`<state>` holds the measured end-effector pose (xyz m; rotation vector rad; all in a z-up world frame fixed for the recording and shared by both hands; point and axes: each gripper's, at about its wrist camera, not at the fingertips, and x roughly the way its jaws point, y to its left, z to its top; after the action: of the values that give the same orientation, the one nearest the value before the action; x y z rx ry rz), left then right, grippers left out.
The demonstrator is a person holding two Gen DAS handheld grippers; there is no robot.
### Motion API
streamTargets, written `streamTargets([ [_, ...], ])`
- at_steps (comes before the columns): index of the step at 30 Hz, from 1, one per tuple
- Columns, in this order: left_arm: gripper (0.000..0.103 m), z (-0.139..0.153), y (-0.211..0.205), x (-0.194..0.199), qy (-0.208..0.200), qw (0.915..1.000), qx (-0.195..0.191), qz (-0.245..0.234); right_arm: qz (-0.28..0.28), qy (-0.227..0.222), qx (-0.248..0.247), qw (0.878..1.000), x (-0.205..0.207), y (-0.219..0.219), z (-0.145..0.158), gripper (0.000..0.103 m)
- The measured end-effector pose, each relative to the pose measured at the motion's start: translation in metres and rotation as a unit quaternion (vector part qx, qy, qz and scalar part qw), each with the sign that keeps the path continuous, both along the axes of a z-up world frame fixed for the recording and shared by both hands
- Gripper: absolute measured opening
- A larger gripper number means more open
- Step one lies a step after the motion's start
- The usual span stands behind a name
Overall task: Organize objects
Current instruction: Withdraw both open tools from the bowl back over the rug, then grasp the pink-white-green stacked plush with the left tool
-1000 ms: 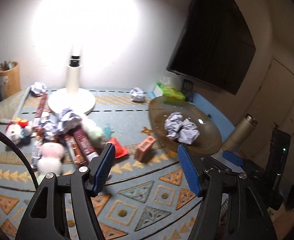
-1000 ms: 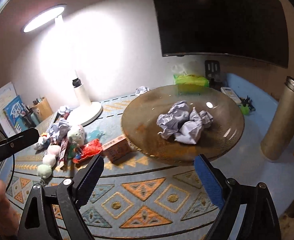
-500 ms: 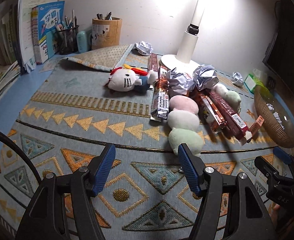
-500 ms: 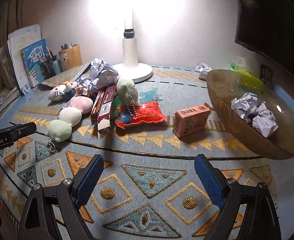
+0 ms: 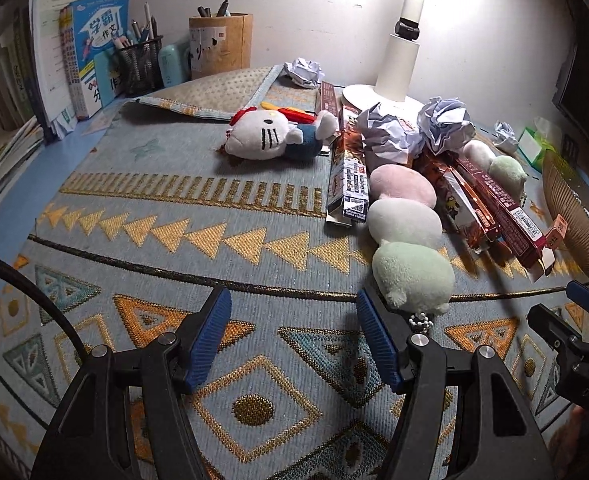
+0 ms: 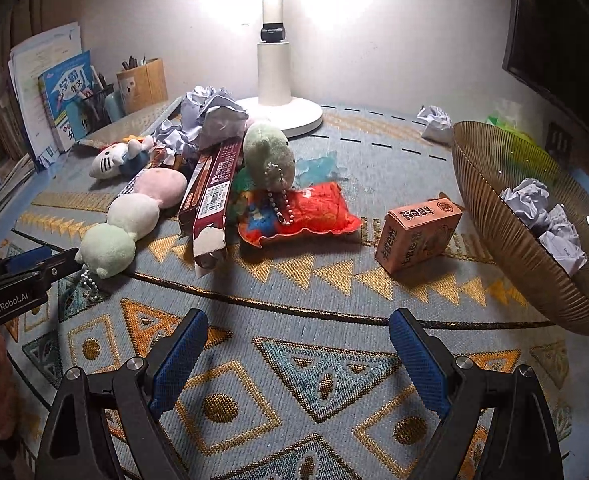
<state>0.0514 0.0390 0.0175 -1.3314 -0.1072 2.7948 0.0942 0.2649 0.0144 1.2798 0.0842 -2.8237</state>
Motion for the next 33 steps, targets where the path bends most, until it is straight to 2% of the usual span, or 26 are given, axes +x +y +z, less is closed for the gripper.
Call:
streamTargets([
  [4,0.063,0.002,0.005,0.002,0.004,0.9997,-0.004,-0.023,0.0,0.003,-0.001,1.0,0.002,0.0,0.001,0.091],
  [6,0.063,0.006,0.005,0.006,0.02,0.9993,0.002,-0.031,0.0,0.006,-0.002,1.0,0.002,0.0,0.002,0.091],
  [9,0.063,0.012,0.001,0.01,0.039,0.9984,0.023,-0.035,0.007,0.015,0.0,1.0,0.005,-0.001,0.004,0.091],
  [12,0.063,0.01,-0.001,0.006,0.025,0.9981,0.038,-0.041,0.015,0.018,0.009,1.0,0.007,-0.005,0.005,0.091],
  [16,0.063,0.019,0.007,-0.001,0.037,0.9958,0.056,-0.062,0.018,0.016,0.006,1.0,0.006,-0.005,0.005,0.091],
  [21,0.063,0.024,0.034,-0.026,0.018,0.9912,0.06,-0.117,0.014,0.006,-0.006,1.0,0.003,-0.001,0.003,0.091],
  [24,0.063,0.016,0.048,-0.037,0.01,0.9904,0.041,-0.132,0.014,0.006,-0.009,1.0,0.003,0.0,0.003,0.091],
  [26,0.063,0.008,0.053,-0.043,0.0,0.9899,0.043,-0.135,0.015,0.006,-0.01,1.0,0.003,0.0,0.003,0.091],
  [28,0.063,0.002,0.051,-0.047,-0.018,0.9882,0.064,-0.138,0.022,0.009,-0.013,1.0,0.005,-0.001,0.004,0.091],
  [31,0.063,0.0,0.044,-0.047,-0.012,0.9858,0.097,-0.137,0.028,0.024,-0.007,0.999,0.01,-0.003,0.008,0.091],
  [33,0.063,-0.001,0.042,-0.048,-0.013,0.9855,0.105,-0.133,0.027,0.029,-0.005,0.999,0.011,-0.003,0.009,0.091],
])
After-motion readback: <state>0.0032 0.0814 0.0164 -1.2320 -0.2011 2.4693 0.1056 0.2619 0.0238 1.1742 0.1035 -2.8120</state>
